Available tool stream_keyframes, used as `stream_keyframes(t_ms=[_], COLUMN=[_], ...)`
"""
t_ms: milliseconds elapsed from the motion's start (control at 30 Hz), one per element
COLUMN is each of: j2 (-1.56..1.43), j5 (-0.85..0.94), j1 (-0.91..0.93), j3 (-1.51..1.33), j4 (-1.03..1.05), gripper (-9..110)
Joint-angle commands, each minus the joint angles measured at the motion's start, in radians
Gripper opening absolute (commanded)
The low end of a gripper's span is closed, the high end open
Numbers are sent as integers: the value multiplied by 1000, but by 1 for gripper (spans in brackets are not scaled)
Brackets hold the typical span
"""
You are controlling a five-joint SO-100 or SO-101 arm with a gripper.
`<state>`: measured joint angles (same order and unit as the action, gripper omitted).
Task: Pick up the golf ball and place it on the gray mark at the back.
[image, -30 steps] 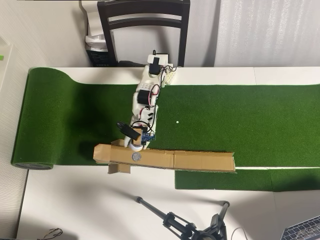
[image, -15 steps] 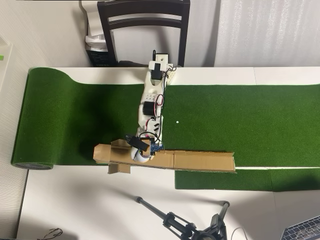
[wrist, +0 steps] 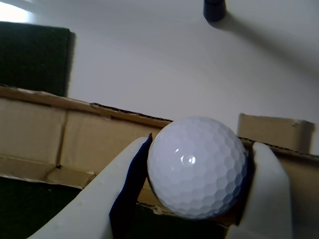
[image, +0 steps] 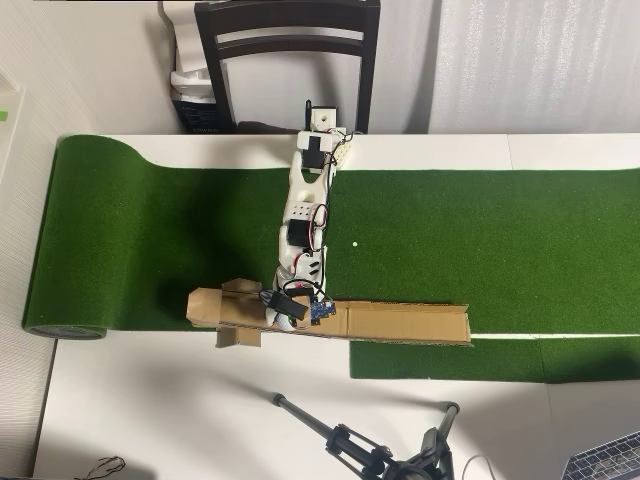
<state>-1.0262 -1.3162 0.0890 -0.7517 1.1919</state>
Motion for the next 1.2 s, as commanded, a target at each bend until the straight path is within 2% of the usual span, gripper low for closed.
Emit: stream_keyframes(t_ms=[0,500,1167], j2=[-48,-25,15], j5=[12,44,37], j1=[3,-14,29], j3=[92,67,60], j4=[46,124,109], gripper=[30,30,30])
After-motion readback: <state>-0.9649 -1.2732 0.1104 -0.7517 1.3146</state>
